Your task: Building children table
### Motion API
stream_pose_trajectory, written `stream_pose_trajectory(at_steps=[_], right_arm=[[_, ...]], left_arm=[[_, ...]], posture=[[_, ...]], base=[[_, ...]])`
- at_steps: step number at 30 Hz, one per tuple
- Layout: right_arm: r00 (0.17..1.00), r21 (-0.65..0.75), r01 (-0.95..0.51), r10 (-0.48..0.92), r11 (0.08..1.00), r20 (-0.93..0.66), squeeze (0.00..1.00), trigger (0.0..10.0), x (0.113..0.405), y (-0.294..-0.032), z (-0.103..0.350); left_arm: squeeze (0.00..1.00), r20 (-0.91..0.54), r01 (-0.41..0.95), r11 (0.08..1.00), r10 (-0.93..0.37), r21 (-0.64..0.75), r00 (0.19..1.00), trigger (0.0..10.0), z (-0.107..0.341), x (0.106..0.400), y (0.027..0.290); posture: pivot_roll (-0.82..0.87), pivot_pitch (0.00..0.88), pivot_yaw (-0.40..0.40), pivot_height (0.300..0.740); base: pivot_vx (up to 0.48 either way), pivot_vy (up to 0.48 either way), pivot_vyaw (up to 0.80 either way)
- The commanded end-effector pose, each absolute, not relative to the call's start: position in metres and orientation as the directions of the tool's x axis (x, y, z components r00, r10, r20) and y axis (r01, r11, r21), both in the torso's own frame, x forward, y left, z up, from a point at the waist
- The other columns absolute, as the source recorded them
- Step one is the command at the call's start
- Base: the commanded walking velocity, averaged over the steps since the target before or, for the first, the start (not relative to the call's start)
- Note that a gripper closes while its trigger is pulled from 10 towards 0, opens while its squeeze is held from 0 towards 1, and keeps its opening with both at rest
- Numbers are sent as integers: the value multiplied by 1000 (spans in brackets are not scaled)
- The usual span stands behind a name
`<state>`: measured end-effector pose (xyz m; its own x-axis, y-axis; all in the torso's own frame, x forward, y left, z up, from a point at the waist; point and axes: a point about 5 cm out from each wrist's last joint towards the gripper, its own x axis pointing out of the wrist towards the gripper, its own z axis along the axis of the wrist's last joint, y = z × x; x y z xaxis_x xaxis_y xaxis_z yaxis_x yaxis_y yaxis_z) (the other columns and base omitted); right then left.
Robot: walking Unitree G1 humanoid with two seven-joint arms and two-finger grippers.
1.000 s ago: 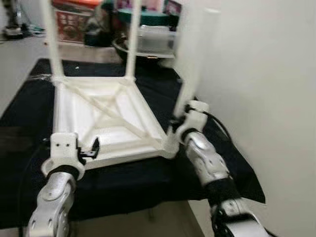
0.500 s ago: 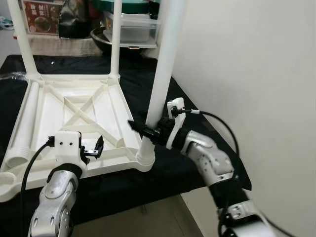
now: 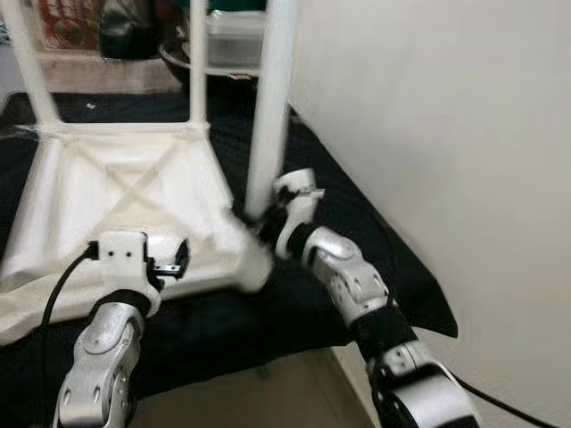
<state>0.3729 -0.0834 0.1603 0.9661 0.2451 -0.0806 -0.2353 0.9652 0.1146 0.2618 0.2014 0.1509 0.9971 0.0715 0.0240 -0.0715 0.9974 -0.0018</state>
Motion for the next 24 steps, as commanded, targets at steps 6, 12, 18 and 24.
stream_pose_trajectory(at_steps=[6,12,18,24], right_arm=[[945,86,-218,232,972,-229,0,10000,351,-96,124],[769,174,-632,639,755,17,0,10000,349,-59,165],[350,148,-931,932,335,93,0,10000,321,-49,177],[183,107,-978,982,178,41,0,10000,300,-42,164]], left_arm=[[0,17,-59,998,59,-4,998,10000,150,261,200],[0,16,-56,998,56,-4,998,10000,149,262,200],[0,18,-55,998,55,-8,998,10000,150,263,199],[0,20,-56,998,56,-11,998,10000,150,262,199]], posture=[[170,0,-162,740],[171,0,-165,740],[178,0,-172,740],[181,0,-175,740]], base=[[0,0,0],[0,0,0],[0,0,0],[0,0,0]])
